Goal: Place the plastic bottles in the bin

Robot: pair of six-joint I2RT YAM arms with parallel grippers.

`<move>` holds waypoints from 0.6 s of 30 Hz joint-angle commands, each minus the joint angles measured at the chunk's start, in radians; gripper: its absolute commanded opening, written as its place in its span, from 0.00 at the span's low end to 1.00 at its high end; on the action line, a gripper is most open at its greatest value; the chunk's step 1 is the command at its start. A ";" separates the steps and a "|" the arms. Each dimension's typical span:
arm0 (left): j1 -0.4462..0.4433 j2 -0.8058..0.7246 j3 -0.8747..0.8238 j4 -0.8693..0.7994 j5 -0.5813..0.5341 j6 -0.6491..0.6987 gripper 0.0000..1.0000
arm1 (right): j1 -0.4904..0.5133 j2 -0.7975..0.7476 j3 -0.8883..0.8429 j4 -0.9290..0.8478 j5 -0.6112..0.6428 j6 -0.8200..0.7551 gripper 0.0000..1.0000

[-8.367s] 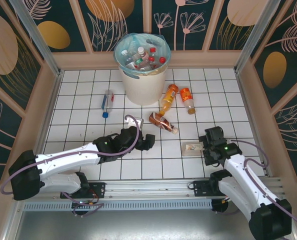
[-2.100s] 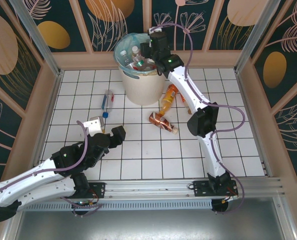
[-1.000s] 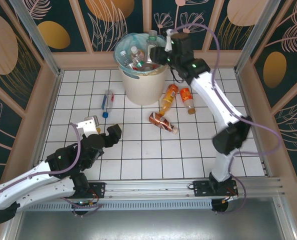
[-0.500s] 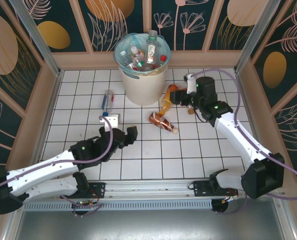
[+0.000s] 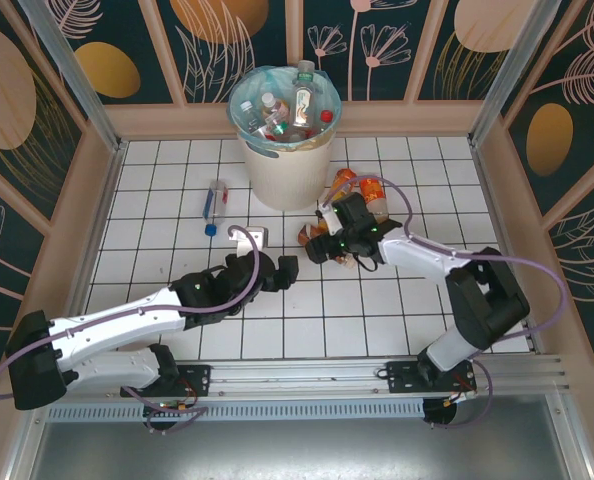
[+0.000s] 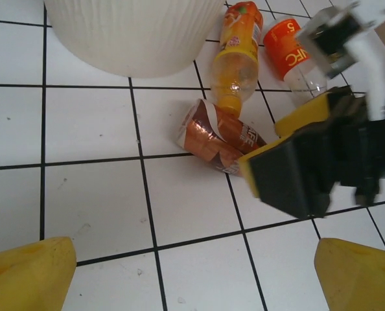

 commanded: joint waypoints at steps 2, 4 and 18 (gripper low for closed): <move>-0.002 -0.056 -0.034 0.013 0.017 -0.077 0.94 | 0.015 0.073 0.068 0.038 0.106 -0.040 0.85; -0.002 -0.093 -0.060 0.010 0.008 -0.095 0.94 | 0.022 0.106 0.087 0.028 0.117 -0.048 0.85; -0.003 -0.309 -0.148 -0.098 -0.069 -0.166 0.93 | 0.095 0.265 0.176 -0.044 0.161 -0.059 0.77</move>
